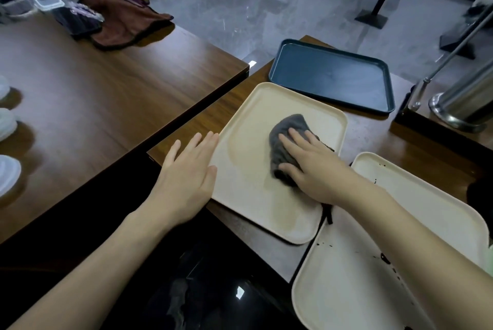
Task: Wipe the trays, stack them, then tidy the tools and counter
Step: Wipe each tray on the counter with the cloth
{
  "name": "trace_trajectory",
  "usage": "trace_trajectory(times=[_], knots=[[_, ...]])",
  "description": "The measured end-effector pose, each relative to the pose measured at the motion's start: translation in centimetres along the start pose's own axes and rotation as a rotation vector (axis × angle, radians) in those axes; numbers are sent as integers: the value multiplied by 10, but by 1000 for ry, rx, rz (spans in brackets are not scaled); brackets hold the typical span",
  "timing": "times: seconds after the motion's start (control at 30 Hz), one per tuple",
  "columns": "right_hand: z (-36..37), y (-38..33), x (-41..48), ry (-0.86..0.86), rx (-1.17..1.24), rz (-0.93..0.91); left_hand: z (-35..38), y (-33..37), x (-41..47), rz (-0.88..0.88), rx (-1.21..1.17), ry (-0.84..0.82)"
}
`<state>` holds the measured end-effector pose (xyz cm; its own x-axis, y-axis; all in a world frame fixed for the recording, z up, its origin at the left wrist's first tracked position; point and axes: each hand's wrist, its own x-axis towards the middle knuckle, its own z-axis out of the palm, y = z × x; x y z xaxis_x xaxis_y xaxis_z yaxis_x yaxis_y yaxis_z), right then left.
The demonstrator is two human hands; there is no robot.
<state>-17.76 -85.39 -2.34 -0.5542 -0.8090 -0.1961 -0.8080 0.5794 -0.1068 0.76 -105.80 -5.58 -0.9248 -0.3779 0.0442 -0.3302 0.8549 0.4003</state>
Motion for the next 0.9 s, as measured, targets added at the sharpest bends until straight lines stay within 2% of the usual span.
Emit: trace_trajectory(times=[0.1,0.2,0.27,0.33,0.43,0.5,0.67,0.77,0.9], knots=[[1,-34,25,27,-9,-37,-2,-1,1,15,-6,-23],[14,-76,10,39,0,-266,-1,-3,2,27,10,-27],[12,-77,5,12,29,-349,-1,-4,1,20,26,-43],[4,-61,29,50,37,-305,-2,-6,2,27,60,-78],[-12,-35,81,121,46,-57,-4,-6,2,23,82,-120],[-9,-40,87,141,41,26,-5,-5,2,19,70,-122],[6,-79,26,131,5,-218,-4,-7,2,32,72,-118],[6,-75,24,105,23,-219,-5,-6,2,45,66,-123],[1,-53,58,164,14,-157,-6,-7,2,42,47,-149]])
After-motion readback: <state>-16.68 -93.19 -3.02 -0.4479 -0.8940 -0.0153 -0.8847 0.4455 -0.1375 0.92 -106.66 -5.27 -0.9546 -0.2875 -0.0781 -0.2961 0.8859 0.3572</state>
